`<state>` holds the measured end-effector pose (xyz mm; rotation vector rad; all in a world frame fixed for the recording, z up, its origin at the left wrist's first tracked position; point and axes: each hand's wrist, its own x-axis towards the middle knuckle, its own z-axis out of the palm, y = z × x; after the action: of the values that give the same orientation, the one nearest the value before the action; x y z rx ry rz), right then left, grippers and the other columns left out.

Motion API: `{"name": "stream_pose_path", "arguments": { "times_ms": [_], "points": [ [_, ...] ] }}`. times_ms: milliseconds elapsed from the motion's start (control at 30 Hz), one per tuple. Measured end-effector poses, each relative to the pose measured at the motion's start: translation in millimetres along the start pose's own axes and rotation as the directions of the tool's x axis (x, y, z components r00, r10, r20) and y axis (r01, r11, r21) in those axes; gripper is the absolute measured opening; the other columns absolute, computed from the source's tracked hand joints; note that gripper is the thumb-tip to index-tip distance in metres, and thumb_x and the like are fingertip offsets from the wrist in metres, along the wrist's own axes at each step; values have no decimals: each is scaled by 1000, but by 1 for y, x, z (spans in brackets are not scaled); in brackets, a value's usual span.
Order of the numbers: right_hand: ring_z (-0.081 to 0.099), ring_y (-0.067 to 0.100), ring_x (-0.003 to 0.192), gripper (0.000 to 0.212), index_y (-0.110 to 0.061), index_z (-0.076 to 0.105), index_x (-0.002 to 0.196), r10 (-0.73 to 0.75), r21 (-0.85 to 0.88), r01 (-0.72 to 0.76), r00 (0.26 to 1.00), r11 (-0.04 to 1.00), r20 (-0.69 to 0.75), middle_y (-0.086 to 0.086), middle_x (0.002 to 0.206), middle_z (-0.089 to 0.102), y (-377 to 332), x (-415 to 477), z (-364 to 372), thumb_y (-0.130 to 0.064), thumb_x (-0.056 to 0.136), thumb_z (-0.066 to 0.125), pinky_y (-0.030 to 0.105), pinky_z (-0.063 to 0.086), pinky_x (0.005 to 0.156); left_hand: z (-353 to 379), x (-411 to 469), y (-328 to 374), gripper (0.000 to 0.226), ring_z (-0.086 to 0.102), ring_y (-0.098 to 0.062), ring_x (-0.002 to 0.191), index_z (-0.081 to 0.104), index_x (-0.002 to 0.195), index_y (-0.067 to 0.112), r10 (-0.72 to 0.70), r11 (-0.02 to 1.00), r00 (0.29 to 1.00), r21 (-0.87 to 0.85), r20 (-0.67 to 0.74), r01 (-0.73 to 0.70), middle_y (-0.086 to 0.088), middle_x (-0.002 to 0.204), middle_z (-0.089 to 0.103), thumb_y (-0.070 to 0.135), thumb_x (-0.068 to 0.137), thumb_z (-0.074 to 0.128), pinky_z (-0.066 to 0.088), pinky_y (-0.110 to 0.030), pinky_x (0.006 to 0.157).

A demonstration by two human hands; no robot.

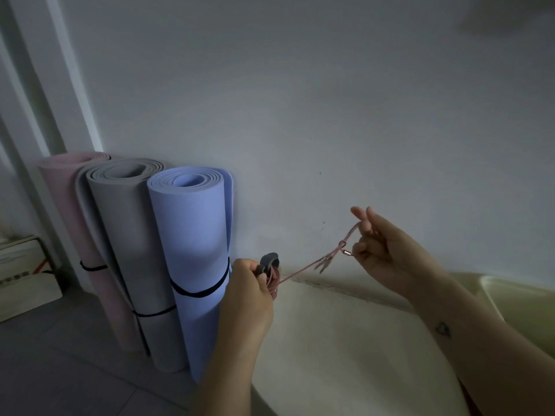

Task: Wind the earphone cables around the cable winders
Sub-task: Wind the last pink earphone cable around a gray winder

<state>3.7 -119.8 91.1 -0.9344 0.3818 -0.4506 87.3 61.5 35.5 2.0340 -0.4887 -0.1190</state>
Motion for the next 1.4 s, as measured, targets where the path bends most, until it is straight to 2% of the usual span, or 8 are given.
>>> {"name": "stream_pose_path", "arguments": {
  "times_ms": [133, 300, 500, 767, 900, 1067, 1233, 1400],
  "points": [
    [48, 10, 67, 19, -11, 69, 98, 74, -273, -61, 997, 960, 36, 0, 87, 74, 5, -1, -3, -19, 84, 60, 14, 42, 45, 1, 3, -2, 8, 48, 2, 71, 43, 103, 14, -18, 997, 999, -71, 36, 21, 6, 86, 58, 12, 103, 36, 38, -6, 54],
    [35, 3, 40, 26, -6, 63, 109, 109, -254, -80, 988, 964, 106, 2, 93, 71, 5, -1, -5, 1, 95, 42, 13, 37, 41, -4, 5, 0, 19, 60, -1, 74, 57, 103, 13, -47, 941, 994, -330, 101, 78, 10, 72, 71, 13, 100, 39, 42, -24, 68],
    [27, 5, 44, 42, -5, 55, 125, 132, -182, -98, 974, 978, 186, -4, 78, 31, 13, 0, -5, 10, 91, 36, 15, 36, 39, -5, 0, 8, 18, 69, -5, 76, 57, 99, 15, -75, 834, 983, -529, 170, 155, 6, 72, 74, 9, 101, 40, 46, -28, 75],
    [35, 8, 48, 27, -4, 60, 110, -10, -156, -3, 996, 988, -84, 6, 111, 62, 14, 6, -9, 5, 95, 39, 18, 44, 44, -5, 7, -1, 15, 64, -12, 91, 59, 105, 20, -135, 894, 987, -419, 85, 158, 1, 95, 71, 17, 100, 45, 46, -28, 73],
    [55, 19, 65, 17, 0, 62, 102, 67, -164, -95, 983, 982, -172, 12, 93, 63, 19, 6, -15, -3, 96, 46, 26, 54, 51, -7, 3, 5, 21, 67, -6, 74, 60, 94, 18, -97, 859, 986, -489, 138, 153, 5, 71, 73, 8, 100, 42, 48, -31, 78],
    [58, 22, 71, 28, -7, 58, 108, 220, -667, -314, 949, 676, -225, 12, 89, 61, 29, -3, -18, -31, 98, 47, 33, 51, 61, -5, 3, 4, 17, 68, -19, 90, 61, 105, 14, -40, 880, 990, -464, 137, 100, -5, 91, 75, 14, 100, 45, 51, -36, 83],
    [58, 13, 85, 35, -16, 52, 126, -54, -916, 3, 998, 402, -20, 1, 104, 60, 48, 0, -10, -30, 94, 56, 28, 49, 79, -1, 4, 4, 13, 68, -15, 83, 61, 103, 18, -25, 891, 992, -447, 122, 77, 0, 91, 74, 15, 98, 50, 50, -26, 70],
    [57, 18, 117, 58, -20, 51, 129, 267, -705, 35, 911, 709, 313, 5, 124, 63, 75, -17, 19, -40, 76, 64, 36, 38, 106, 3, 2, 6, 15, 65, -10, 91, 58, 93, 31, -26, 887, 996, -458, 83, 61, 5, 102, 68, 16, 96, 55, 54, -25, 80]
  ]
}}
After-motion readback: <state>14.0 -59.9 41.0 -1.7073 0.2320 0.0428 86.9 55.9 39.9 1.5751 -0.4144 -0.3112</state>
